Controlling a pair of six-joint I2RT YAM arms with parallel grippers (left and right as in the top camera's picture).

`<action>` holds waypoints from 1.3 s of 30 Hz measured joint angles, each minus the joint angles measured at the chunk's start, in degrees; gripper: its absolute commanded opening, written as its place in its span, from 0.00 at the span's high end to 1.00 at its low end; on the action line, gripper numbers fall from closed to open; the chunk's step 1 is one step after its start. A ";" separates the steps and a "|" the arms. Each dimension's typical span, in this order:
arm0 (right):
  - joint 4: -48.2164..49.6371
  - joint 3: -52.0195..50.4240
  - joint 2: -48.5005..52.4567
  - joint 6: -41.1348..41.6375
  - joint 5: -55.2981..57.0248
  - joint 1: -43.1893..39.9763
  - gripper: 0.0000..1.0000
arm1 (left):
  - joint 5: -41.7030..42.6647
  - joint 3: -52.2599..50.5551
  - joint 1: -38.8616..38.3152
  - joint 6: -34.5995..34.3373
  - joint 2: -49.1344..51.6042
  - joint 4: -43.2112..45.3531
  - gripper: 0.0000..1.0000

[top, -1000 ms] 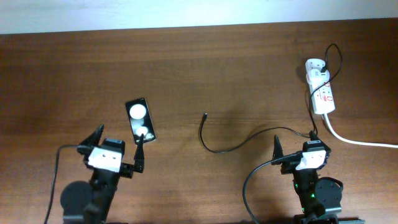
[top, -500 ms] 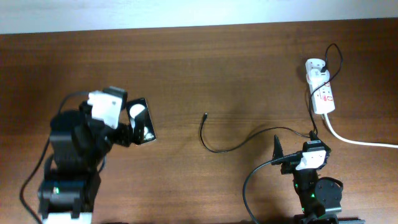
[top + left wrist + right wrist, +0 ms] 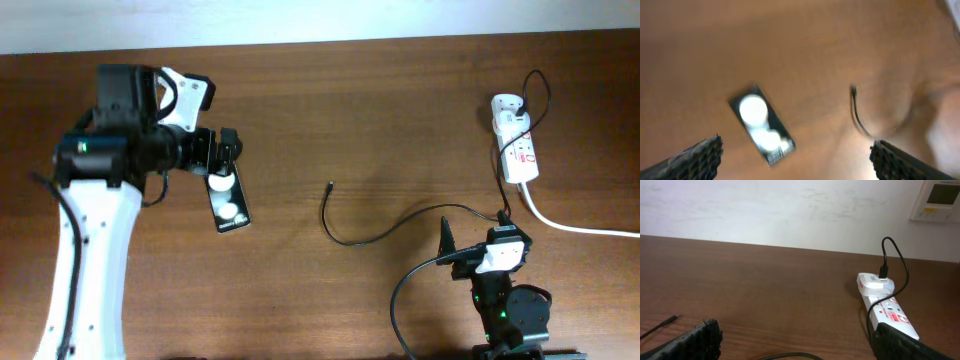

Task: Plug charger to phone and switch on socket
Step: 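Move the left gripper forward over the black phone and lower onto it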

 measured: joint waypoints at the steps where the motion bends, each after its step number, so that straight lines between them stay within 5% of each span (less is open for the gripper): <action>1: -0.02 0.00 0.00 0.00 -0.02 0.00 0.01 | 0.28 1.31 0.00 0.00 1.11 -1.01 0.01; 15: -0.02 0.00 0.00 0.00 0.00 0.00 0.01 | 4.24 4.00 0.00 -0.68 5.53 -4.11 0.04; 21: -0.02 0.00 0.00 0.02 0.00 0.00 0.01 | -4.00 4.07 0.00 -9.79 11.19 -4.79 0.07; 39: -0.02 0.00 0.00 0.02 0.00 0.00 0.01 | -14.05 4.13 -2.08 -23.30 30.95 -6.97 0.01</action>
